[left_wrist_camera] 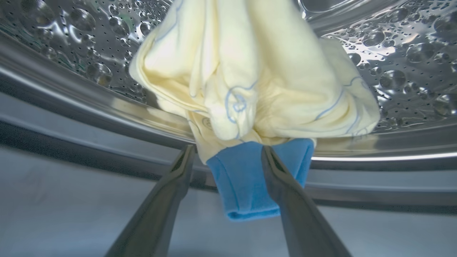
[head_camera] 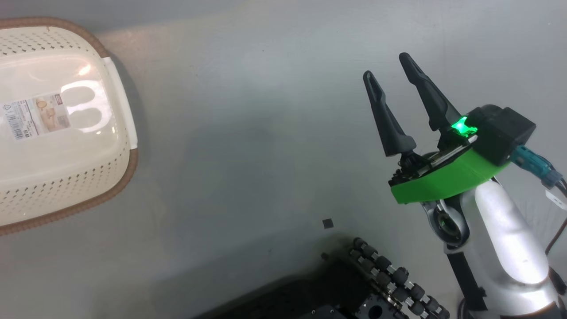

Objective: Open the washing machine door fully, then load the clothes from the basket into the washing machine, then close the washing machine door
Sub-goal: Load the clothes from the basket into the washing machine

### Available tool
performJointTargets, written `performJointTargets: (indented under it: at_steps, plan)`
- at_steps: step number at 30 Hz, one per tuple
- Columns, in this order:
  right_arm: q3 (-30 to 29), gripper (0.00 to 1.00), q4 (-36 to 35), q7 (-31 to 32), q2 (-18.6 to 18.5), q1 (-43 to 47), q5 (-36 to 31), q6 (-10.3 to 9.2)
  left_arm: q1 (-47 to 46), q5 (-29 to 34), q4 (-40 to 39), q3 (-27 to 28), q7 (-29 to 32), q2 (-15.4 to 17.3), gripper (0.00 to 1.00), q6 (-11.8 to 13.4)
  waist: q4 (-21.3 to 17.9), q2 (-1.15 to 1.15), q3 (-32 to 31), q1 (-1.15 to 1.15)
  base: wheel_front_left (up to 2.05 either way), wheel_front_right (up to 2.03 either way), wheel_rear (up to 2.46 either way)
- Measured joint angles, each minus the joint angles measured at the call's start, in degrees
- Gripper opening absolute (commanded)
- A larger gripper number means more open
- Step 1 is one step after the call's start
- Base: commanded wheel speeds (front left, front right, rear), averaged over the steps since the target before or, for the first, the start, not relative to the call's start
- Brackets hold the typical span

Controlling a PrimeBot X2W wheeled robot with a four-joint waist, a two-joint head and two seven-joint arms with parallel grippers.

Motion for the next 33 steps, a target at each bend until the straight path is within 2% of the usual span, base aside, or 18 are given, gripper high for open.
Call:
performJointTargets:
  at_steps: [6, 10, 17, 24, 29, 33]
  plan:
    - [0.01, 1.0, 0.01, 0.0, 0.0, 0.0, 0.01, 0.0, -0.04, -1.51, 2.57, 0.32, 0.53, 0.01, 1.0, -2.11, -0.4, 0.0, -0.25, 0.0, 0.0, 0.0, 0.0]
    - [-0.43, 1.0, 0.11, 0.0, 0.0, 0.03, 0.0, 0.0, 0.01, -2.09, 4.58, 0.31, -2.43, -0.87, 1.0, -2.61, -0.2, 0.0, -1.03, 0.0, 0.0, 0.0, 0.0]
    - [-2.41, 1.0, 0.11, 0.0, 0.0, 0.54, -1.22, 0.0, 5.11, -3.63, 5.66, 1.49, -13.28, -4.22, 1.0, -2.45, 1.22, 0.0, -4.17, 0.0, 0.0, 0.0, 0.0]
    - [-5.2, 1.0, 0.03, 0.01, -0.03, 3.88, -3.3, 0.0, 21.54, -4.71, -3.08, 2.55, -25.2, -8.45, 1.0, 2.86, 3.93, 0.0, -8.76, 0.0, 0.0, 0.0, 0.0]
    - [-7.14, 1.0, -0.74, 0.52, -0.11, 5.98, -4.76, 0.0, 34.72, -4.03, -14.33, 2.88, -33.17, -11.07, 1.0, 9.01, 6.46, 0.0, -12.47, 0.0, 0.0, 0.0, 0.0]
    - [-8.47, 1.0, -1.86, 1.96, -0.15, 7.85, -5.75, 0.0, 46.47, -2.76, -24.01, 1.7, -36.48, -13.5, 1.0, 9.56, 8.44, 0.0, -15.69, -0.01, 0.0, 0.0, 0.0]
